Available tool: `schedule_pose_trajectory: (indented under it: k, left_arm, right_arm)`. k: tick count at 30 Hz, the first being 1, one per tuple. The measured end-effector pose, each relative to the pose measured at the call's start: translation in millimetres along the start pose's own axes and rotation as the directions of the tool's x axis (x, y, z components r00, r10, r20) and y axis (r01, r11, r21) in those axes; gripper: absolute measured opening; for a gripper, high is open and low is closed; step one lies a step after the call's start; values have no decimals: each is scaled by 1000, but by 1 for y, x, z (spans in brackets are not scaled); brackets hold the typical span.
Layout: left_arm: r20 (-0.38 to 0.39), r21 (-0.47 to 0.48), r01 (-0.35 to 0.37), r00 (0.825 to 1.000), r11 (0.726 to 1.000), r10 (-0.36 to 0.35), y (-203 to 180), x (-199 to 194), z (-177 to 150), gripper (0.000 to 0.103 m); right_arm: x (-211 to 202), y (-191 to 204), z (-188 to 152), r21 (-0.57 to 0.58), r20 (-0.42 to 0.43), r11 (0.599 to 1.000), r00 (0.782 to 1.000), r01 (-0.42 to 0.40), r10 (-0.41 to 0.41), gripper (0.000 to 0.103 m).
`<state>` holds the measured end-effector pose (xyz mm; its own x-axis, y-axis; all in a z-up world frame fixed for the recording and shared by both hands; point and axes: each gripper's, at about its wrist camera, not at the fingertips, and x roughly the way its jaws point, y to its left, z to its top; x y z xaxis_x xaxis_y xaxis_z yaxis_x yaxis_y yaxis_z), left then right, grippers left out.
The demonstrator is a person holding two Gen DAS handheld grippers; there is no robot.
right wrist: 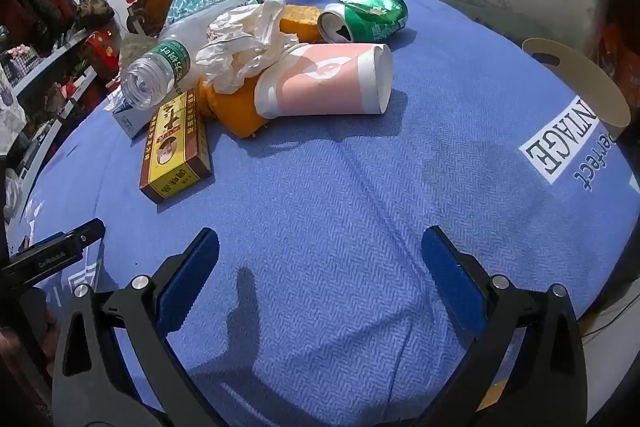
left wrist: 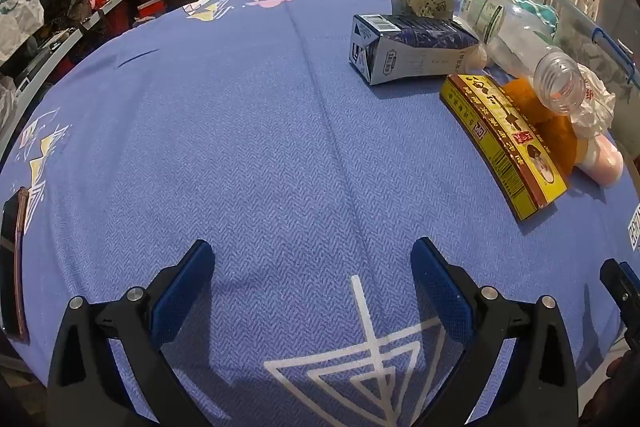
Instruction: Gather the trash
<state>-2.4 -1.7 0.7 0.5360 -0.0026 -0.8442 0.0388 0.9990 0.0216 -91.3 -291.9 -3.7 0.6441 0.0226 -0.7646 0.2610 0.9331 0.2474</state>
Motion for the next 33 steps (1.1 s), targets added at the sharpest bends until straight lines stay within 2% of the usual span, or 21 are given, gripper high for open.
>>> schedule_pose_trajectory:
  k: [4,5,7,8,10,14,15,17,20,22,24,26,28,29,30,31,32,33]
  left_arm:
    - [35,-23,51,998,998,-50,5,-8,9,94]
    - [66,-25,64,996,998,-62,6,-14,13,94]
    - [128,-6,75,989,997,-74,2,-26,23,94]
    - [148,11,81,986,997,-81,-2,-31,27,94]
    - [168,53,123,977,991,-130,-15,-39,37,94]
    - [145,113,222,961,969,-237,-44,-44,62,93]
    - [149,122,242,954,963,-259,-51,-48,67,93]
    - [170,135,269,942,953,-290,-61,-57,75,93]
    - [167,182,332,917,926,-362,-84,-66,95,94]
    - [134,197,347,917,917,-376,-102,-61,110,93]
    - [95,200,346,925,917,-369,-120,-46,124,93]
    - [34,184,368,924,911,-380,-130,-30,131,85]
    - [-31,169,389,921,906,-389,-140,-11,138,77]
    - [-57,160,391,921,907,-386,-144,-2,140,66]
    - [-76,149,385,923,911,-378,-146,6,142,61]
    - [-83,141,378,925,915,-370,-144,9,141,46]
    - [-91,130,380,924,916,-371,-141,13,141,41]
    - [-92,122,392,919,912,-383,-138,14,140,40]
  right_arm:
    - [-6,2,2,-23,21,1000,1000,-7,8,74]
    - [-7,3,3,-32,27,999,1000,-11,12,62]
    - [-9,5,6,-51,36,999,999,-19,20,48]
    - [-10,5,7,-58,42,998,999,-22,24,46]
    - [-12,4,11,-65,56,997,998,-32,36,45]
    - [-15,-5,27,-63,105,998,994,-7,13,48]
    - [-16,-8,31,-51,115,999,993,-7,13,51]
    - [-16,-17,42,-27,129,1000,992,-8,11,72]
    - [-12,-28,57,-3,145,1000,989,-21,21,83]
    - [-4,-35,68,-6,139,1000,990,-30,31,84]
    - [3,-39,79,-11,137,999,990,-33,34,87]
    - [14,-38,88,-49,116,997,991,-53,59,92]
    - [30,-36,94,-77,69,992,993,-95,101,92]
    - [38,-37,97,-69,43,990,991,-124,127,92]
    - [46,-38,100,-47,20,986,987,-159,160,92]
    - [53,-41,103,-19,-3,980,980,-200,200,84]
    - [59,-43,103,4,-23,972,972,-235,235,63]
    - [62,-43,100,18,-39,969,969,-245,246,56]
